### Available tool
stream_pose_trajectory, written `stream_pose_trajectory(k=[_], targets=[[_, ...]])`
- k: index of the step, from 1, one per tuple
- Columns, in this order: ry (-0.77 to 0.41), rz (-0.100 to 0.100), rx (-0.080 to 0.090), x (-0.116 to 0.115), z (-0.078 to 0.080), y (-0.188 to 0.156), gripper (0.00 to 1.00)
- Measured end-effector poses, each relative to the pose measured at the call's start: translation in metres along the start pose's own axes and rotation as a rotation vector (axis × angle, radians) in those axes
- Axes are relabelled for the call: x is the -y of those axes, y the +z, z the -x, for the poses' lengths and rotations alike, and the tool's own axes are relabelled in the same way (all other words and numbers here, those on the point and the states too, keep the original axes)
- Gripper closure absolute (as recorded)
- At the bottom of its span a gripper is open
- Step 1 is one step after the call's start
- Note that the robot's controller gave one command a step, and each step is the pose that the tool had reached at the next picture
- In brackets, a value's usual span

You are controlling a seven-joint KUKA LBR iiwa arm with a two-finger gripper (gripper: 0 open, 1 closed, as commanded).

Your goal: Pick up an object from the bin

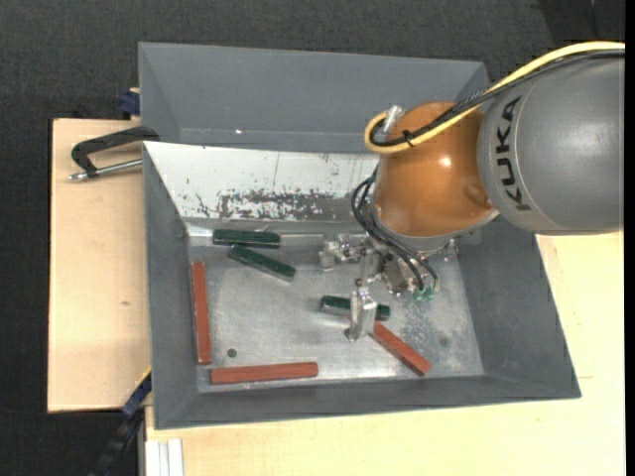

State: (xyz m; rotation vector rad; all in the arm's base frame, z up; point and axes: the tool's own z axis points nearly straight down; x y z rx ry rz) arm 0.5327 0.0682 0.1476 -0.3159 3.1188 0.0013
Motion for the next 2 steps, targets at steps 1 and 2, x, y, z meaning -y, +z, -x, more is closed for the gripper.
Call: stream_pose_trajectory(k=[1,2], targets=[[0.026,-0.001,-0.011,0.032,-0.007,0.041,0.0],[0.109,0.001,-0.001,0.026,0.03,0.071,1.0]])
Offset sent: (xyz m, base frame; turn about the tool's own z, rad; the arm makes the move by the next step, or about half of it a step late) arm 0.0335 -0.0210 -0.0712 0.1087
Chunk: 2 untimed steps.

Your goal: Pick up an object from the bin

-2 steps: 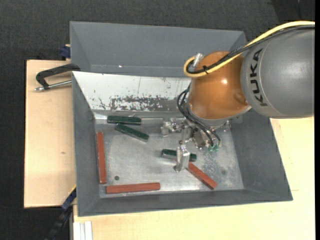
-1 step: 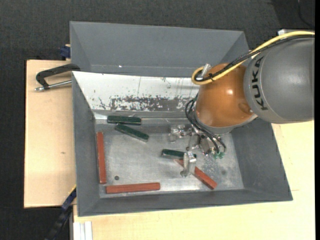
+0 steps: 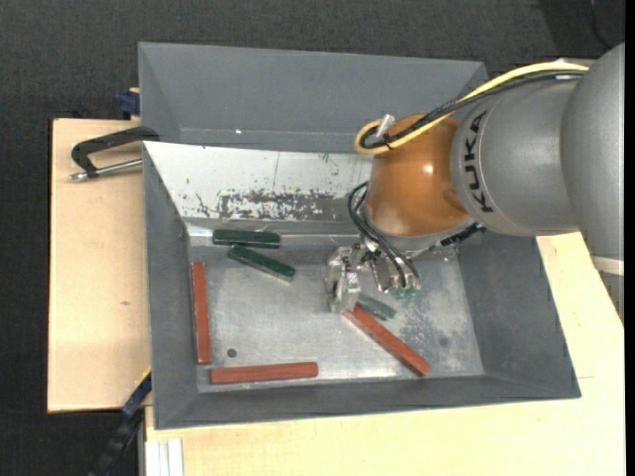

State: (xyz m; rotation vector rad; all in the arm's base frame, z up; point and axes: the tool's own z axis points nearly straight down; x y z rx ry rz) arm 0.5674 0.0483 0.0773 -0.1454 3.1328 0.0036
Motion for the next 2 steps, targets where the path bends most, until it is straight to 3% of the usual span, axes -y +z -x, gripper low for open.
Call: stream_pose_trajectory(k=[1,2], targets=[[0.0,0.0,0.0,0.0,0.0,0.0,0.0],[0.0,0.0,0.0,0.0,0.0,0.0,0.0]])
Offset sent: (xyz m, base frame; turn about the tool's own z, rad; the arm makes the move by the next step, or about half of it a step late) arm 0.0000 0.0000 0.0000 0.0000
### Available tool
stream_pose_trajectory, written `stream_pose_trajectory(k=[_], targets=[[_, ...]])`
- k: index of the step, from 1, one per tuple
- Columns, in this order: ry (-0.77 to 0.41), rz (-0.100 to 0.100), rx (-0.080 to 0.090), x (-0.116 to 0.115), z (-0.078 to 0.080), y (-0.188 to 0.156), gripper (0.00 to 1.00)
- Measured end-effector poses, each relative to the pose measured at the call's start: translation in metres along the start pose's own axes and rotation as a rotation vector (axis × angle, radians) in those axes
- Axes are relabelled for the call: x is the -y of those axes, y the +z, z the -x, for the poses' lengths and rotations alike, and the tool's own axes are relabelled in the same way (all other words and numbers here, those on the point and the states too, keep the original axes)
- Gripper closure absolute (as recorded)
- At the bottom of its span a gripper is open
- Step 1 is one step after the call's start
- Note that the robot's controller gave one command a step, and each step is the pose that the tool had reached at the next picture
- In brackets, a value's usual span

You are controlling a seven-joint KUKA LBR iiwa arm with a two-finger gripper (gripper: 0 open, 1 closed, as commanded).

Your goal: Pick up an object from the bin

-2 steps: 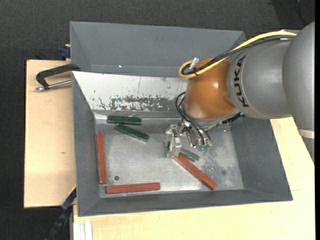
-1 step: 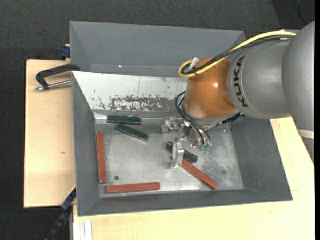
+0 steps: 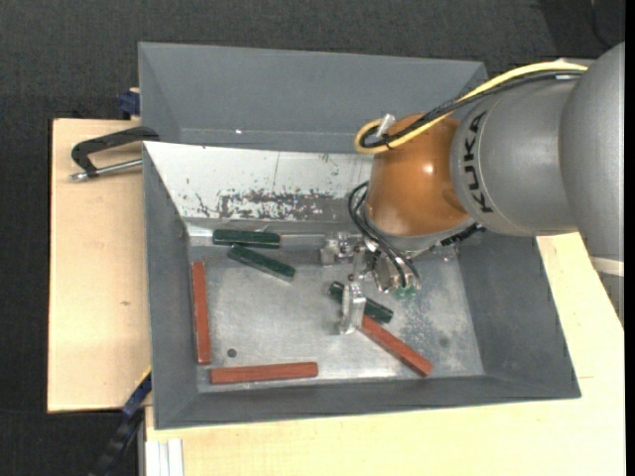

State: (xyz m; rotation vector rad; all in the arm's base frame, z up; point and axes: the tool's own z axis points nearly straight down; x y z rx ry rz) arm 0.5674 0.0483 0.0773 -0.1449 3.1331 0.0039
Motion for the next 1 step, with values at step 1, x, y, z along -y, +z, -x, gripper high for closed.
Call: stream_pose_trajectory(k=[1], targets=[[0.004,-0.002,-0.004,0.0882,-0.0393,0.006,1.0]])
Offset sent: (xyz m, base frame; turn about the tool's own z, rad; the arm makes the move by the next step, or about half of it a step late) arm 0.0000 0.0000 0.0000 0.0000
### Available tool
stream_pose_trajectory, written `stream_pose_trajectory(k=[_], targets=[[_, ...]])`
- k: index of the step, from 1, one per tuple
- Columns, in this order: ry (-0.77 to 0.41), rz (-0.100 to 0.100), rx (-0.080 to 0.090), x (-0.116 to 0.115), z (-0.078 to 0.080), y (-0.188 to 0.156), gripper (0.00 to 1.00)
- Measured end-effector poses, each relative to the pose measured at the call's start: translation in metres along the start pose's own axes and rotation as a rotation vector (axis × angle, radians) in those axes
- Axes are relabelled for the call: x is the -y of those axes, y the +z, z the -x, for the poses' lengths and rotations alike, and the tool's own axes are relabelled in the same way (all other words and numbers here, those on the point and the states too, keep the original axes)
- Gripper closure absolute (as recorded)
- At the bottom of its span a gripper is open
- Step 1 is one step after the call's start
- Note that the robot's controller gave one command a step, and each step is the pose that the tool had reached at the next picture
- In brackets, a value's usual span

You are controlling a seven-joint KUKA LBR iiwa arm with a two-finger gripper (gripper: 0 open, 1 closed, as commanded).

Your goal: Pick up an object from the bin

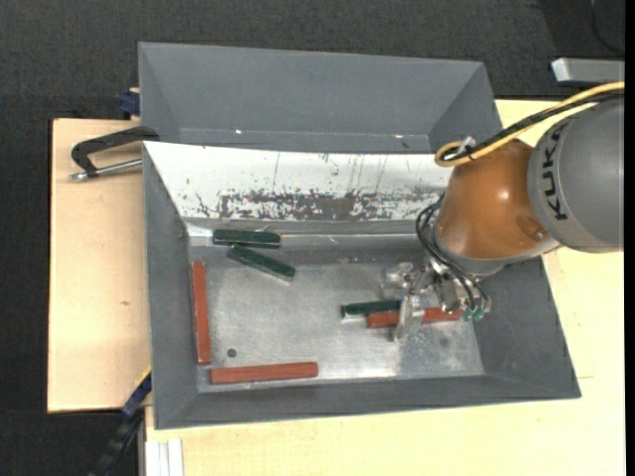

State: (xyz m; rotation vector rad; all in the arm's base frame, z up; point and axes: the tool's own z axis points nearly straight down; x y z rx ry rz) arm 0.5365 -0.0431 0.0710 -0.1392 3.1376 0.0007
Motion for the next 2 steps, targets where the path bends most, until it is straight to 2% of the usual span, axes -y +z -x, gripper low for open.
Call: stream_pose_trajectory(k=[1,2], targets=[[0.0,0.0,0.0,0.0,0.0,0.0,1.0],[-0.016,-0.001,0.005,0.029,-0.004,-0.155,1.0]])
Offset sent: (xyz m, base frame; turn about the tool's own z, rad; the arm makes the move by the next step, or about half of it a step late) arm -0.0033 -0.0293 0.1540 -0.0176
